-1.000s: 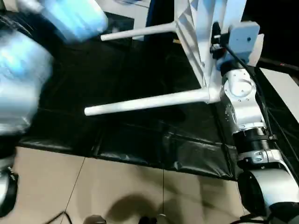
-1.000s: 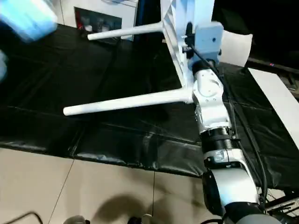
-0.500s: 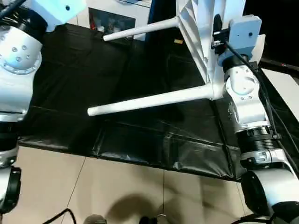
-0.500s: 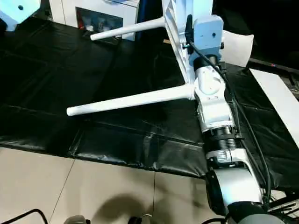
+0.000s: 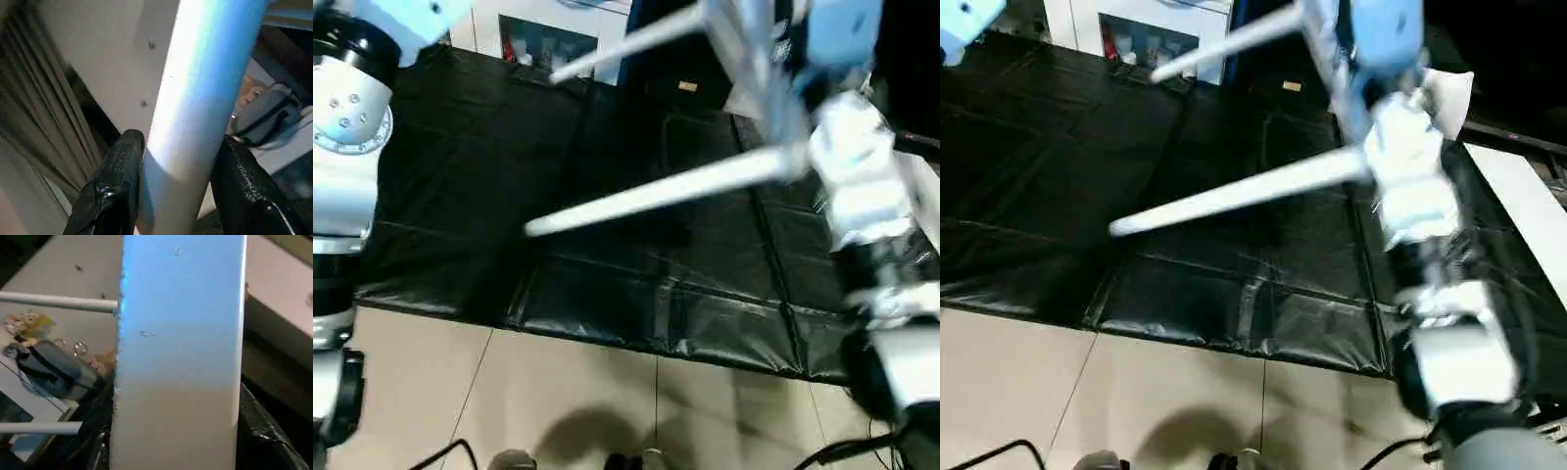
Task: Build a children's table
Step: Flip table
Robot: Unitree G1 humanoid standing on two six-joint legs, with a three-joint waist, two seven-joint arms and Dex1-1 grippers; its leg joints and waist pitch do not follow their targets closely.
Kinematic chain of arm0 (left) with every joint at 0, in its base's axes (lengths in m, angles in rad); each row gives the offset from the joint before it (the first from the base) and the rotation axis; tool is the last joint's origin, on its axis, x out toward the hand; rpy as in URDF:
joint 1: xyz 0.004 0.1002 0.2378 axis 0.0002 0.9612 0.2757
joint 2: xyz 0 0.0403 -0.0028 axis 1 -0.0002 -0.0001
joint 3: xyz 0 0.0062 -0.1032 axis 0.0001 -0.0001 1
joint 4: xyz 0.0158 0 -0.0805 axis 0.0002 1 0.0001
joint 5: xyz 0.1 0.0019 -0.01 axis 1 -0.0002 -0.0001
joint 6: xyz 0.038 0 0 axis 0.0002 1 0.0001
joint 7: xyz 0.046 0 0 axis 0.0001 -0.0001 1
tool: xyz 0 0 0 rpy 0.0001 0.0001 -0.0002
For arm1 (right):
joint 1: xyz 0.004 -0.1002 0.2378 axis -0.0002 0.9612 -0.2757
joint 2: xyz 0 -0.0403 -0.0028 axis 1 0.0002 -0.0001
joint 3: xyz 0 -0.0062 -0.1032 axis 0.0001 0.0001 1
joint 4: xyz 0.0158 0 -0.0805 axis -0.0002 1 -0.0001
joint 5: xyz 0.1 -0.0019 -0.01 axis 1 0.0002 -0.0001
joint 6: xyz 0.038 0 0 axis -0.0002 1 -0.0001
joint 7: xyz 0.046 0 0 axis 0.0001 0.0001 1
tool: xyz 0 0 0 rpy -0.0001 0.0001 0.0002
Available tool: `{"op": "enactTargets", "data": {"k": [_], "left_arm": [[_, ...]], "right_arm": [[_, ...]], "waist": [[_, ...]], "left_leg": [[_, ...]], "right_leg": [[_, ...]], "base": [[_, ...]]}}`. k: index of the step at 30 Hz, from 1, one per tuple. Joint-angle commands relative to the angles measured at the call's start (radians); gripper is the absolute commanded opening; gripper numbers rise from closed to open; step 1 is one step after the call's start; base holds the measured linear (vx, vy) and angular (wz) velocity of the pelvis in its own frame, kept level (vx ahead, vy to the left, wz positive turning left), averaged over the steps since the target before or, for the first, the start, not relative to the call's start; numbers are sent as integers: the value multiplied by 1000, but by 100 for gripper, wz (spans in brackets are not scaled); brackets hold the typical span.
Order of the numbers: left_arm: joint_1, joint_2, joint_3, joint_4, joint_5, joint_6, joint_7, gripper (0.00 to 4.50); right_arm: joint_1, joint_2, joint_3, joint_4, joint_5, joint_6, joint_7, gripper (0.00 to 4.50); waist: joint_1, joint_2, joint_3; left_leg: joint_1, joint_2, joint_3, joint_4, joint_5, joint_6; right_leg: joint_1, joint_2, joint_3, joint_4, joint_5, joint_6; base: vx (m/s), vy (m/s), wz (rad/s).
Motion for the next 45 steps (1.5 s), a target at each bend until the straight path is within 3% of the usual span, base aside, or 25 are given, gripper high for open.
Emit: {"op": "enactTargets", "data": {"k": [1, 5, 6, 7, 10, 14, 16, 23, 27, 32, 33, 35, 36, 38, 40, 42, 44, 45], "left_arm": [[-5, -41, 47, -28, -90, 41, 0, 180], [3, -46, 50, -30, -94, 45, -9, 180], [4, -62, 62, -30, -109, 55, -6, 180], [5, -73, 70, -29, -119, 64, -4, 179], [8, -94, 87, -30, -136, 85, 1, 179], [11, -108, 102, -30, -148, 107, 2, 179], [12, -122, 117, -20, -162, 123, 7, 179], [19, -183, 192, 13, -209, 200, 50, 179], [23, -196, 209, 15, -214, 224, 51, 179], [37, -208, 217, 20, -212, 229, 49, 179], [41, -212, 220, 19, -214, 236, 49, 179], [45, -214, 222, 19, -216, 242, 48, 179], [55, -218, 225, 19, -220, 251, 48, 179], [71, -225, 226, 16, -223, 255, 47, 179], [86, -231, 227, 11, -226, 250, 43, 178], [101, -241, 230, 4, -240, 238, 31, 177], [110, -243, 229, -3, -242, 239, 27, 175], [130, -247, 228, -17, -250, 237, 14, 174]], "right_arm": [[-57, -46, 55, -54, -47, -130, 106, 165], [-88, -57, 59, -33, 8, -111, 225, 165], [-95, -59, 59, -31, 47, -69, 294, 221], [-94, -64, 62, -37, 64, -34, 331, 235], [-86, -72, 67, -50, 85, 7, 375, 259], [-73, -71, 71, -62, 95, 15, 400, 286], [-67, -66, 67, -66, 107, 9, 417, 312], [-52, -67, 60, -91, 141, -57, 501, 363], [-43, -62, 50, -111, 174, -98, 533, 390], [-25, -13, 9, -213, 338, -158, 628, 429], [-12, 6, -5, -271, 410, -108, 655, 438], [-1, 12, -7, -308, 446, -62, 667, 449], [36, 17, 6, -382, 506, 34, 686, 450], [100, 19, 39, -464, 561, 131, 700, 450], [162, 23, 68, -519, 595, 220, 690, 450], [241, 17, 106, -555, 608, 311, 677, 450], [277, 20, 117, -563, 616, 344, 664, 450], [341, 30, 128, -575, 627, 397, 639, 450]], "waist": [[2, 15, -85], [0, 15, -82], [0, 15, -81], [1, 16, -81], [2, 17, -81], [2, 14, -83], [-1, 16, -83], [2, 23, -78], [12, 23, -79], [20, 21, -83], [20, 24, -81], [20, 27, -85], [22, 31, -82], [23, 32, -79], [22, 37, -80], [24, 36, -78], [24, 40, -76], [23, 39, -79]], "left_leg": [[-11, 41, -11, -56, 55, 14], [-7, 44, -12, -56, 26, 25], [-7, 45, -12, -57, 17, 30], [-6, 47, -12, -57, 17, 30], [-6, 50, -15, -57, 25, 38], [-8, 45, -14, -56, 17, 35], [-11, 47, -17, -57, 15, 33], [0, 48, -17, -58, -49, 32], [4, 52, -20, -60, -40, 41], [4, 54, -20, -61, -19, 56], [5, 58, -23, -63, -5, 65], [8, 61, -26, -63, 22, 74], [12, 63, -27, -65, 34, 78], [13, 67, -29, -69, 23, 75], [14, 67, -32, -72, -9, 55], [15, 64, -31, -73, -35, 40], [18, 66, -32, -76, -61, 34], [17, 66, -34, -74, -74, 23]], "right_leg": [[100, -90, 84, -48, -61, -19], [94, -88, 82, -57, -115, -9], [93, -89, 83, -58, -124, -13], [92, -90, 82, -59, -128, -15], [92, -90, 82, -59, -112, -30], [96, -92, 82, -61, -125, -19], [98, -92, 80, -63, -134, -15], [88, -92, 76, -80, -249, 11], [86, -92, 75, -81, -237, 14], [91, -97, 78, -73, -174, -9], [88, -97, 77, -74, -158, -18], [90, -99, 79, -68, -109, -40], [91, -97, 80, -67, -85, -48], [91, -100, 78, -72, -94, -46], [94, -106, 75, -80, -140, -39], [94, -105, 75, -93, -196, -21], [92, -107, 72, -101, -236, -10], [93, -109, 69, -105, -264, 0]], "base": [[0, 0, 0], [0, 0, 0], [0, 0, 0], [0, 0, 0], [0, 0, 0], [0, 0, 0], [0, 0, 0], [0, 0, 0], [0, 0, 0], [0, 0, 0], [0, 0, 0], [0, 0, 0], [0, 0, 0], [0, 0, 0], [0, 0, 0], [0, 0, 0], [0, 0, 0], [0, 0, 0]]}}
